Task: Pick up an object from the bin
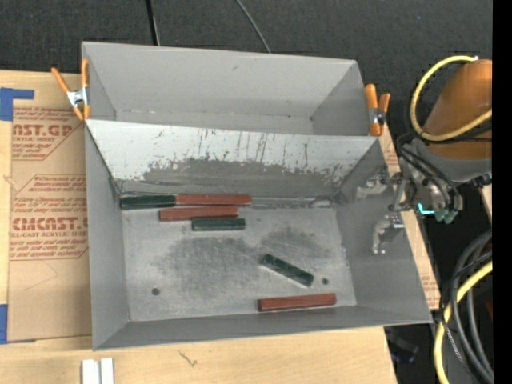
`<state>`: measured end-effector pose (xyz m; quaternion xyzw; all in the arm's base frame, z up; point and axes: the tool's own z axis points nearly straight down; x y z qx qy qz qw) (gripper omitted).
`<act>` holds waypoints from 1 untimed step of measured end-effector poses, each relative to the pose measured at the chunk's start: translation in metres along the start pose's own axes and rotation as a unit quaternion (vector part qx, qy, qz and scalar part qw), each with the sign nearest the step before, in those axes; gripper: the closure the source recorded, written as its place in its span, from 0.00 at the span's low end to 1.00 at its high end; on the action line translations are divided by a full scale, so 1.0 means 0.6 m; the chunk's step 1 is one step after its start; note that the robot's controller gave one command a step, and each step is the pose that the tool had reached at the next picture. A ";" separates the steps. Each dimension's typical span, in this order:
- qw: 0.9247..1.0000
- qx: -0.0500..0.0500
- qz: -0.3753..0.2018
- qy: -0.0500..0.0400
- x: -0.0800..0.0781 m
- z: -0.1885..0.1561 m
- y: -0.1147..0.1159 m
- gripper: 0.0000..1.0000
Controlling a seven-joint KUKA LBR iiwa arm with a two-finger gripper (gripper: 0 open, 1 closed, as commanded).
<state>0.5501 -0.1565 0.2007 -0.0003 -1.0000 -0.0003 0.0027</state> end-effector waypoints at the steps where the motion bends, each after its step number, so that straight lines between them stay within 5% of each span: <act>1: 1.000 0.001 -0.001 -0.004 -0.003 -0.007 0.001 0.00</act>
Offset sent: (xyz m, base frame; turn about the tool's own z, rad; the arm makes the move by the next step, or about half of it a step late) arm -0.0130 0.0533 -0.1263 -0.0131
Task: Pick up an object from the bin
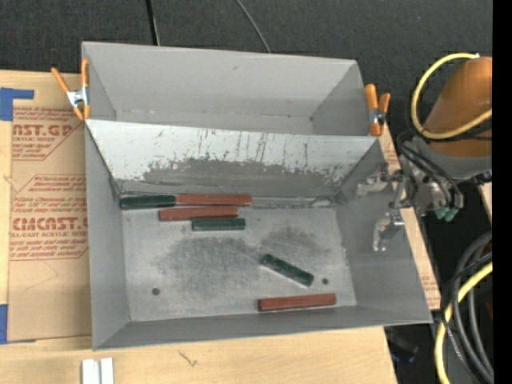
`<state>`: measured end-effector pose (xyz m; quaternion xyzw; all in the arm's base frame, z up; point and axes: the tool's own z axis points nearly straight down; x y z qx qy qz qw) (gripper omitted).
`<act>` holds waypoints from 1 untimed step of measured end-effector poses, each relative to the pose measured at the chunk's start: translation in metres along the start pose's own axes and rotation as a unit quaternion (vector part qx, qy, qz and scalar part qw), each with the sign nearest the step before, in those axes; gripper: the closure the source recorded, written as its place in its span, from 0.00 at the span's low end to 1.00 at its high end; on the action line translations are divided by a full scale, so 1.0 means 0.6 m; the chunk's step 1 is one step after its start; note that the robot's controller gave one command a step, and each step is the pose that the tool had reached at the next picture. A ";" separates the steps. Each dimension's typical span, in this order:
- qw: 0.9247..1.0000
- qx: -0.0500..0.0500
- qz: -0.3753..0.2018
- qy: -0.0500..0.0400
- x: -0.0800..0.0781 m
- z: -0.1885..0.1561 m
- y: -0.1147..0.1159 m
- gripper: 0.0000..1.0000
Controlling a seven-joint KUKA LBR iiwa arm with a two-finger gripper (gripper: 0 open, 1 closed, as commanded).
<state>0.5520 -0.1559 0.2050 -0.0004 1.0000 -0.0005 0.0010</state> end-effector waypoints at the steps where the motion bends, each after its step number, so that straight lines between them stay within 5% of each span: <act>1: 1.000 0.001 -0.002 -0.002 0.011 0.105 0.042 0.00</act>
Offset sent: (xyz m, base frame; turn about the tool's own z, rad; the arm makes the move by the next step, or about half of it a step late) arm -0.0209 0.0610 -0.1177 0.0279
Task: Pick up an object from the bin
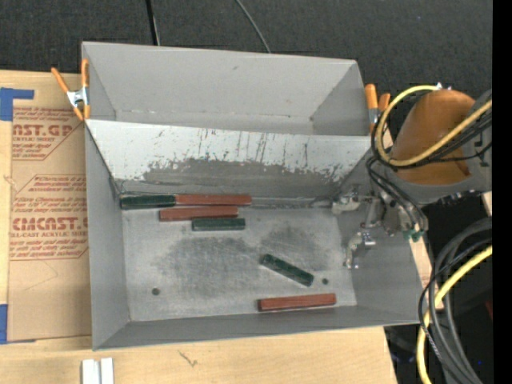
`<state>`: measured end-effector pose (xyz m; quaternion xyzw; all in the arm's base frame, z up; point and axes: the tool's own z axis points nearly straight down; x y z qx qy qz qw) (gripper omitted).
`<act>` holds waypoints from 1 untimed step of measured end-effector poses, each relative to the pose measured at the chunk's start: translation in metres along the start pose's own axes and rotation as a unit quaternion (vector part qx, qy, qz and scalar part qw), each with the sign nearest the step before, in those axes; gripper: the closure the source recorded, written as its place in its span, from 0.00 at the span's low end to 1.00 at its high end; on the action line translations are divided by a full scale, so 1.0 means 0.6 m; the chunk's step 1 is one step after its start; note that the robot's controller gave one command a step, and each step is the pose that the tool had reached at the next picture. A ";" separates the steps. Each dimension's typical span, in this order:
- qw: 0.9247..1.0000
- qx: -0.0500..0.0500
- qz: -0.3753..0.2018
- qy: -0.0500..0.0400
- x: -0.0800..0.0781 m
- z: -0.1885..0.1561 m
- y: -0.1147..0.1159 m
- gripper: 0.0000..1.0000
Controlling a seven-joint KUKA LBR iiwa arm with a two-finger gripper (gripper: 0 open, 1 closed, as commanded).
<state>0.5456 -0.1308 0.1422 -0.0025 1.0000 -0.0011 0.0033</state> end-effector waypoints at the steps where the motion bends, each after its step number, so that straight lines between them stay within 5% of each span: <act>1: 1.000 -0.001 0.015 0.002 0.021 0.087 0.056 0.00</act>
Offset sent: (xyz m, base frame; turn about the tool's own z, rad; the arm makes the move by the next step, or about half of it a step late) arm -0.0120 0.0713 -0.0695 0.1110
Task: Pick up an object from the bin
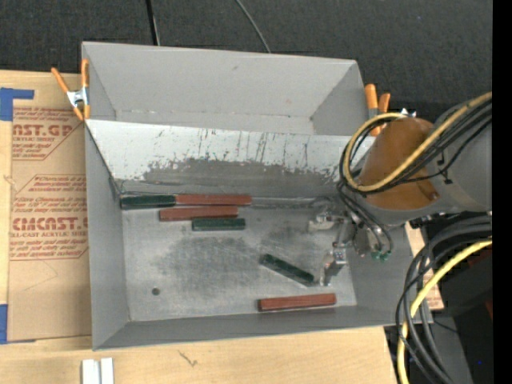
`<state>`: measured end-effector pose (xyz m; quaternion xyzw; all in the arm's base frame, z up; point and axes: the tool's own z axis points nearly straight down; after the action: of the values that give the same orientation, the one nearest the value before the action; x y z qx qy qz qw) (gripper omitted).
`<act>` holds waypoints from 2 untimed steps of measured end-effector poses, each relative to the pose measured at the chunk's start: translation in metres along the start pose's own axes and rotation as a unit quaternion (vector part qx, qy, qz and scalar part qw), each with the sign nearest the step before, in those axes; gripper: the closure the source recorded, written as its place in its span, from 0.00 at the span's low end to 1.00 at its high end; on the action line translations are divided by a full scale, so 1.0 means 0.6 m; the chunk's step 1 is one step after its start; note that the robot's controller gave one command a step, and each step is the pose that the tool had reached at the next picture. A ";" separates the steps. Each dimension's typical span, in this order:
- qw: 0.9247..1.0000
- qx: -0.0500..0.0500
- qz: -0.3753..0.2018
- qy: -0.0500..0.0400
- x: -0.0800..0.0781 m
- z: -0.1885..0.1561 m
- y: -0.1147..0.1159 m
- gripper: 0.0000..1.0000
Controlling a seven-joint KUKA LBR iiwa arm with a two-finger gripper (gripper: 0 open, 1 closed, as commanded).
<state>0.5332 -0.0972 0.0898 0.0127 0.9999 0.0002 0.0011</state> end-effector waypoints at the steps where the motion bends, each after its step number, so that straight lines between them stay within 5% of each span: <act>1: 0.999 0.001 0.040 -0.006 -0.006 0.022 0.063 1.00; 2: 0.999 0.001 0.040 -0.006 -0.006 0.022 0.063 1.00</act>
Offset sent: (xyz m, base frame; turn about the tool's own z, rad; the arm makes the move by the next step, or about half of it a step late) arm 0.0000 0.0000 0.0000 0.0000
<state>0.5380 -0.0595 0.0765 0.0527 0.9986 -0.0006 0.0074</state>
